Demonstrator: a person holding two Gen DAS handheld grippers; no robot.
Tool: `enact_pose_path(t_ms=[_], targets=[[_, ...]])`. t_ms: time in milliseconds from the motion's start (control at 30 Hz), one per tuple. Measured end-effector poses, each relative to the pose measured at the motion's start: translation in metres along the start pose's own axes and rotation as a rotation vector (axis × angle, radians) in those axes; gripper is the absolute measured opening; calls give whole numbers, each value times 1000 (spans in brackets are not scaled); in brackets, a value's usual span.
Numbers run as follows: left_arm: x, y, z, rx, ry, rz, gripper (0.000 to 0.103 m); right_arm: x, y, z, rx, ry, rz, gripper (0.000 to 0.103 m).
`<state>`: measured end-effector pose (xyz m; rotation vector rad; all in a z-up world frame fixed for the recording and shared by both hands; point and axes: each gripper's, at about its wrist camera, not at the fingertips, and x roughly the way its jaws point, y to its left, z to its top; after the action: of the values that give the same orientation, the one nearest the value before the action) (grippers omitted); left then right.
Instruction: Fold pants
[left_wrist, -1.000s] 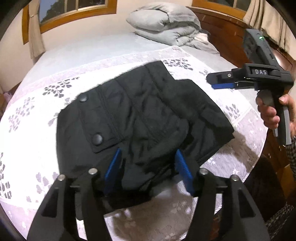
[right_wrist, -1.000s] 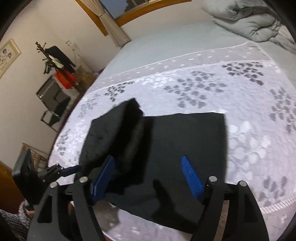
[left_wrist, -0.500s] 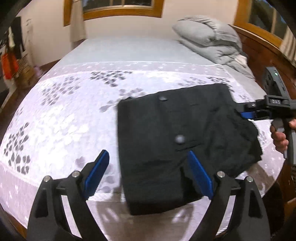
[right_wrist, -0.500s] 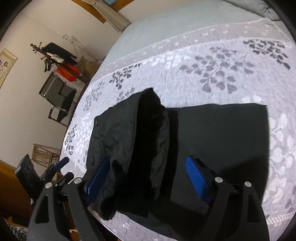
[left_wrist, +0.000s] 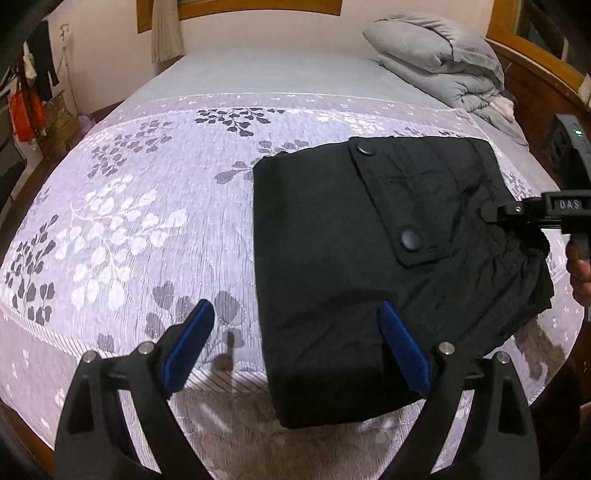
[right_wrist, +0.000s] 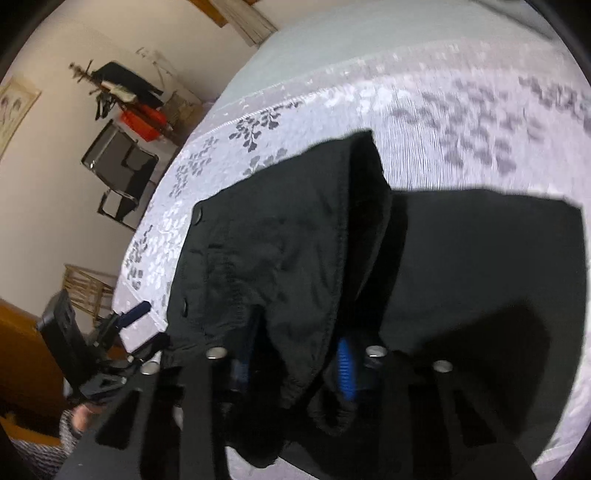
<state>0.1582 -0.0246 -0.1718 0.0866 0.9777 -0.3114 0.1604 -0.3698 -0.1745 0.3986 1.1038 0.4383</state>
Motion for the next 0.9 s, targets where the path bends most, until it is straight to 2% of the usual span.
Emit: enact_pose_path(t_ms=[167, 233, 500, 900], targets=[[2, 4, -1, -26, 19, -10, 90, -18, 42, -8, -183, -70, -155, 22], [2, 5, -1, -35, 25, -12, 90, -24, 53, -10, -220, -91, -176, 21], [1, 1, 7, -48, 32, -26, 90, -47, 62, -13, -257, -131, -181, 19], [-8, -21, 24, -13, 9, -26, 91, -96, 42, -20, -215, -205, -157, 19]])
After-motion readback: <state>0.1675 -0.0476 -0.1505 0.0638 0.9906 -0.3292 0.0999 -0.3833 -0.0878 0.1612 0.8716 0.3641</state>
